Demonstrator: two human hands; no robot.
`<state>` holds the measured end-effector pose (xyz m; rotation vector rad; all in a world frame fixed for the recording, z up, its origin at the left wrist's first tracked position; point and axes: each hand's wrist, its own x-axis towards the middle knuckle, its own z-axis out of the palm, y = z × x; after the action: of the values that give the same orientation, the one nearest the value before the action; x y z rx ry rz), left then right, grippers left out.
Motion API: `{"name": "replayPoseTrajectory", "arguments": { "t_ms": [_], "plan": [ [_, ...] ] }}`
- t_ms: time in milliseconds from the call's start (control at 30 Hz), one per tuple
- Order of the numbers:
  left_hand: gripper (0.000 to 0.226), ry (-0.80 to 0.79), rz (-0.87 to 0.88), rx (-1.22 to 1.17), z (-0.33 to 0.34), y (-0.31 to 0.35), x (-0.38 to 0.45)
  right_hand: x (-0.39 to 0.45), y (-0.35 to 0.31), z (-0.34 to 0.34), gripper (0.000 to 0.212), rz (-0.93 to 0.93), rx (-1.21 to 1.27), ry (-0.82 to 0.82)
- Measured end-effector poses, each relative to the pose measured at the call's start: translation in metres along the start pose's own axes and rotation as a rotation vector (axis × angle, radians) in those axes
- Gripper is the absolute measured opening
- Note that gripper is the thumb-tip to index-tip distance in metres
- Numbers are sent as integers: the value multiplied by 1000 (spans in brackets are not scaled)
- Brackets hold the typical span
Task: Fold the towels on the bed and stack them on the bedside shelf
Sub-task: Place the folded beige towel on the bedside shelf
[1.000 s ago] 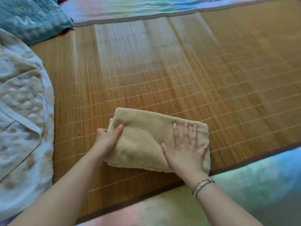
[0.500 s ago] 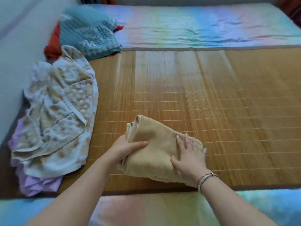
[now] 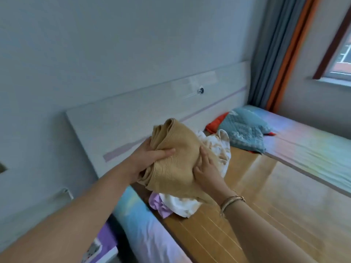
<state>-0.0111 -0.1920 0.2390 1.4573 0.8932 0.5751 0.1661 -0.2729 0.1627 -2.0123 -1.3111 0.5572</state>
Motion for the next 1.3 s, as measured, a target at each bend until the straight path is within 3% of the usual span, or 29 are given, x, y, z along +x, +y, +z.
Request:
{"name": "replayPoseTrajectory", "arguments": {
  "t_ms": [133, 300, 400, 467, 600, 667, 733, 800, 833, 933, 1000, 1100, 1167, 1300],
  "plan": [
    [53, 182, 51, -110, -99, 26, -43, 37, -89, 32, 62, -171, 104, -32],
    [55, 389, 32, -314, -219, 11, -97, 69, -167, 108, 67, -231, 124, -157],
    [90, 521, -16, -440, -284, -16, -127, 84, -200, 160, 78, -176, 141, -254],
    [100, 579, -28, -517, -318, -38, -146, 93, -223, 193, 80, -66, 257, -321],
    [49, 722, -37, -684, -384, -82, -177, 108, -259, 268, 85, 218, 329, -531],
    [45, 779, -65, -746, -412, -104, -187, 107, -264, 304, 89, 315, 380, -750],
    [65, 802, -101, -755, -431, -123, -195, 102, -267, 331, 86, 396, 476, -874],
    [98, 812, -180, -759, -451, -147, -203, 98, -267, 364, 83, 453, 547, -897],
    [103, 813, -220, -757, -458, -160, -206, 94, -267, 374, 89, 472, 570, -894],
    [74, 808, -407, -732, -471, -203, -213, 86, -249, 401, 107, 513, 583, -874],
    [57, 805, -516, -693, -470, -233, -214, 79, -235, 407, 95, 504, 525, -846],
    [59, 779, -626, -669, -457, -269, -214, 67, -216, 410, 78, 432, 382, -806],
    [59, 796, -664, -668, -448, -286, -214, 60, -208, 411, 80, 367, 279, -792],
    [49, 819, -683, -591, -439, -297, -216, 47, -203, 402, 50, 306, 197, -769]
  ]
}}
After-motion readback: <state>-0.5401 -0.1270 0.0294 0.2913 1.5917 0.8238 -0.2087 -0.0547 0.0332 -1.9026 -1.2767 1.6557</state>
